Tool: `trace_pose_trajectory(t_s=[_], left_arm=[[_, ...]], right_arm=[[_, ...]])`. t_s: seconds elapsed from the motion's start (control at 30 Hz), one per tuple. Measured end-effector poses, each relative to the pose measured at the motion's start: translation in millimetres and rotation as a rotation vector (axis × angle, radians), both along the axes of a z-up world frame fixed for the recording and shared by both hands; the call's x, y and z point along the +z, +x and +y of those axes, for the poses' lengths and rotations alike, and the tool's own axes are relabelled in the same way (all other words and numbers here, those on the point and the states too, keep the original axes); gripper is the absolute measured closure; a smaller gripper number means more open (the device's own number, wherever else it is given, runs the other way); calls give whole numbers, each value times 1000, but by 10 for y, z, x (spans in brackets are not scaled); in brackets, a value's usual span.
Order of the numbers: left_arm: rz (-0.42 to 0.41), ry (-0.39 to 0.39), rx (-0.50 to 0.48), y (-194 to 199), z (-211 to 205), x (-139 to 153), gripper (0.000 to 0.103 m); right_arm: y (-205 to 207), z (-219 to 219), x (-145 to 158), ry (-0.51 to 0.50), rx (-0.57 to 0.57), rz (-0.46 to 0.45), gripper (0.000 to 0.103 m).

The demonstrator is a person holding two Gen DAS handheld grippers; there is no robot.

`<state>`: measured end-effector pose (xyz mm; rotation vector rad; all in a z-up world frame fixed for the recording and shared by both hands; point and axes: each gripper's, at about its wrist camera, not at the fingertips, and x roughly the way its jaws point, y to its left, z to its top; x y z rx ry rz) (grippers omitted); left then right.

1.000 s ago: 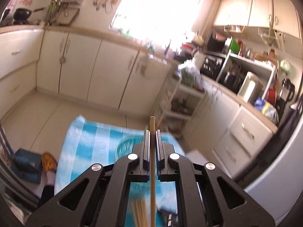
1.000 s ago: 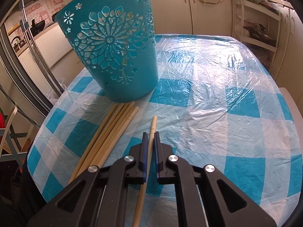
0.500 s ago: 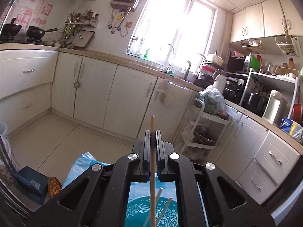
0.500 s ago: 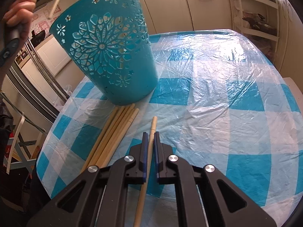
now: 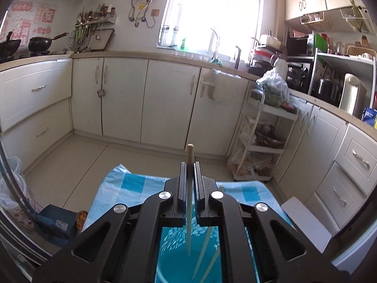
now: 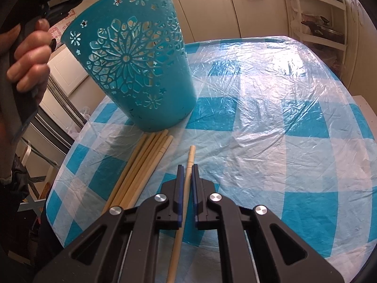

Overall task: Organize utensils
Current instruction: 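Lift the chopstick with the left gripper and release it into the basket, then grasp a chopstick with the right gripper and lift it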

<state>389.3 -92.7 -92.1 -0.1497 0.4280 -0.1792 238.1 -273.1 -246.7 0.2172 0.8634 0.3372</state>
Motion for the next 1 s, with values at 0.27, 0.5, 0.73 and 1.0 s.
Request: trace_pose_trajectory(t_s=[0.27, 0.5, 0.73, 1.0], left_arm=[[32, 13, 36, -385, 342, -59, 55], [80, -42, 109, -783, 897, -236, 41], [204, -107, 142, -969, 1205, -703, 40], [302, -123, 151, -1043, 1309, -1044, 37]], right_arm=[[-20, 85, 22, -51, 18, -4, 94], [-64, 248, 59, -197, 29, -7, 93], [-111, 249, 91, -205, 25, -7, 97], [-380, -119, 789, 113, 5, -150, 97]])
